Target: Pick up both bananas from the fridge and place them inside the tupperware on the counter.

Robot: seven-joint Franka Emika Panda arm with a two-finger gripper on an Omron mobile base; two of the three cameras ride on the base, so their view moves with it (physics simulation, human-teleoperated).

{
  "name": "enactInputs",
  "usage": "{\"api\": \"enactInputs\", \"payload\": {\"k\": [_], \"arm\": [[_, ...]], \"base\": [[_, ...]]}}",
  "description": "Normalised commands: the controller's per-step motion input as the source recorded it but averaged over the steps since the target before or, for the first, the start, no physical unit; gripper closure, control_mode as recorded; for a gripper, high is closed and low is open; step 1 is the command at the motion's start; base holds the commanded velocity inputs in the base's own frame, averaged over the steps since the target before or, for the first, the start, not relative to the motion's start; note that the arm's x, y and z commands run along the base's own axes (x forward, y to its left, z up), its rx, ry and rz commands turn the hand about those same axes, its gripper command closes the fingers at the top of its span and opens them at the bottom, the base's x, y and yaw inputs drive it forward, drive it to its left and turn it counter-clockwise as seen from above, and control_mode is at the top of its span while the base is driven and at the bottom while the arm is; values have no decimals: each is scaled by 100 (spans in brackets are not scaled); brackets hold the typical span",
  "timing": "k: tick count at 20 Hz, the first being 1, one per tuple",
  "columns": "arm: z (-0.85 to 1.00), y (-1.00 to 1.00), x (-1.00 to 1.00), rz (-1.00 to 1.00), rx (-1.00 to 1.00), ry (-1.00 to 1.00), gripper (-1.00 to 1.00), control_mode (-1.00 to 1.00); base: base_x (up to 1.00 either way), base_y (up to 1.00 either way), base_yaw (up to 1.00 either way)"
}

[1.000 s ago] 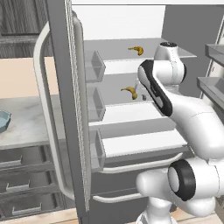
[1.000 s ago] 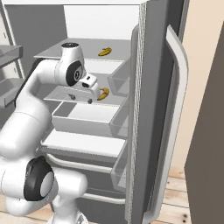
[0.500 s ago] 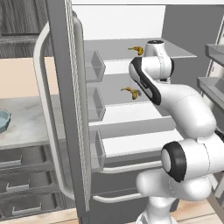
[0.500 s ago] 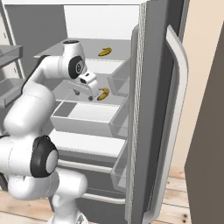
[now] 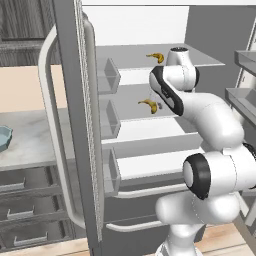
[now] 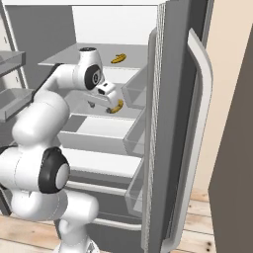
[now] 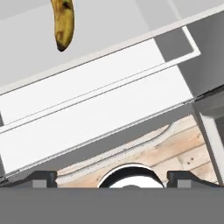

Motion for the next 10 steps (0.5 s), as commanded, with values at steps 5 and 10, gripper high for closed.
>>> {"api": "enactInputs", "payload": {"k": [5, 10], "arm": [[-16, -2, 24, 24, 0, 0, -100, -100], [-19, 0, 26, 8, 0, 0, -100, -100]], "base": [[0, 0, 0], [0, 0, 0]]}}
